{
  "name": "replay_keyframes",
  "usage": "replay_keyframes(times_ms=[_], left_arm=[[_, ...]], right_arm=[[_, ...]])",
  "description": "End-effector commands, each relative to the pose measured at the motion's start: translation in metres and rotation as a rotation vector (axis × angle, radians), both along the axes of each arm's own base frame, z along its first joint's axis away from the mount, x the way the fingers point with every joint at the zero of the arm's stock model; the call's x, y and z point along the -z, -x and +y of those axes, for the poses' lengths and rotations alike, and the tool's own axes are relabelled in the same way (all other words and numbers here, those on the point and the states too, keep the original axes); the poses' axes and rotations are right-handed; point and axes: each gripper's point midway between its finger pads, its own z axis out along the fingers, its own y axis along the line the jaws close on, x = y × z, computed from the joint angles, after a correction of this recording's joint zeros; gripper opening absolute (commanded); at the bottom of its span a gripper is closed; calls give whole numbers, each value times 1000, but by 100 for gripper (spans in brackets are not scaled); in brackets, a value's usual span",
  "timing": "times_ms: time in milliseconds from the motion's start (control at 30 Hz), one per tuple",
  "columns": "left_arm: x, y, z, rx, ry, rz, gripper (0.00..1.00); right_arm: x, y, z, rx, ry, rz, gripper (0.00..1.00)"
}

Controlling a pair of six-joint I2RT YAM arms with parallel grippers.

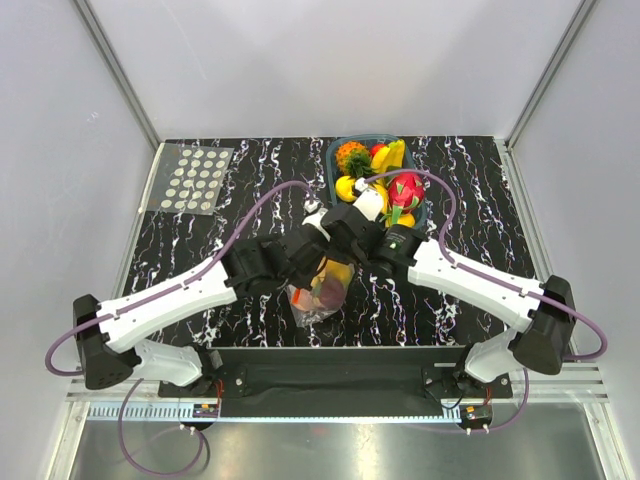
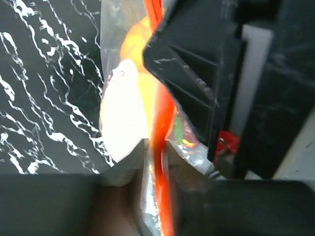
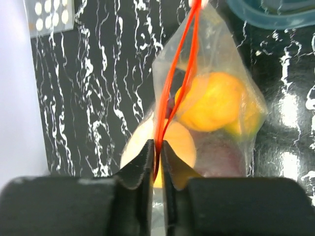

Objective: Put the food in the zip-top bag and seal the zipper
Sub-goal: Adjust the zipper food storage bag at the center of the board.

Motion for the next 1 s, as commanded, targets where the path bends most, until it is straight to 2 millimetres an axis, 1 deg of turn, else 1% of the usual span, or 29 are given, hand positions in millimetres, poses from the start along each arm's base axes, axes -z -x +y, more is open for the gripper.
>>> replay_keyframes(times_ms=[0,33,100,133,200,233,267,300,333,367,400,433,467,500,533,567,600,633,667,700,733,767,800,833,867,900,933,967], left_arm=[[-3,-27,-2,-67,-6,-93,2],[-6,-28,3,-79,-3,-104,0],[-11,-27,5,-68,24,-114,0],[-13,-27,6,-58,29,-117,0],[-13,-24,7,-33,48,-104,0],[-12,-26,10,-25,47,-101,0],[-13,-27,13,-33,55,-108,0],[-10,-26,21,-46,59,-112,0],[-11,-26,24,-47,70,-120,0],[-13,-24,19,-21,112,-122,0],[-14,-19,21,-8,141,-128,0],[-17,-17,21,-4,168,-130,0],[-21,-13,16,20,207,-129,0],[-24,-10,17,28,238,-134,0],[-26,-8,16,41,258,-135,0],[-28,-4,11,64,286,-129,0],[-29,-2,11,76,297,-129,0],[-29,0,10,88,305,-127,0],[-29,2,8,101,311,-117,0],[-26,3,8,102,307,-110,0],[-23,4,8,99,307,-100,0],[-22,4,7,103,311,-97,0],[-15,6,8,100,305,-89,0],[-12,6,8,95,308,-82,0],[-10,6,8,91,309,-80,0],[-5,8,10,91,306,-72,0],[-4,9,10,88,313,-65,0],[-3,10,10,88,316,-62,0]], right_arm=[[-49,11,12,-48,-139,-83,18],[-45,12,8,-40,-126,-85,21],[-52,9,-7,2,-124,-122,25],[-53,10,-16,16,-123,-138,33],[-55,6,-34,63,-90,-181,45],[-58,7,-44,63,-78,-207,47],[-62,7,-46,40,-70,-232,54],[-63,7,-52,-8,-15,-270,60],[-67,12,-55,-61,-6,-290,63],[-72,11,-60,-96,30,-339,67],[-75,8,-66,-104,46,-364,69],[-76,12,-70,-145,46,-388,70],[-80,10,-72,-179,69,-440,73],[-76,2,-82,-176,89,-452,73],[-83,8,-80,-238,55,-478,73],[-91,5,-80,-272,44,-526,73],[-94,1,-83,-292,27,-544,73],[-91,1,-86,-356,-20,-551,72],[-102,-6,-90,-353,-51,-602,69],[-96,-8,-91,-380,-65,-603,64],[-96,-10,-94,-428,-93,-610,63],[-104,-13,-91,-463,-117,-662,64],[-100,-15,-89,-488,-131,-662,65],[-86,-12,-81,-556,-153,-619,68],[-90,-20,-80,-564,-167,-647,70],[-80,-21,-77,-581,-181,-626,71],[-67,-16,-67,-662,-212,-602,76],[-75,-15,-60,-716,-236,-686,79]])
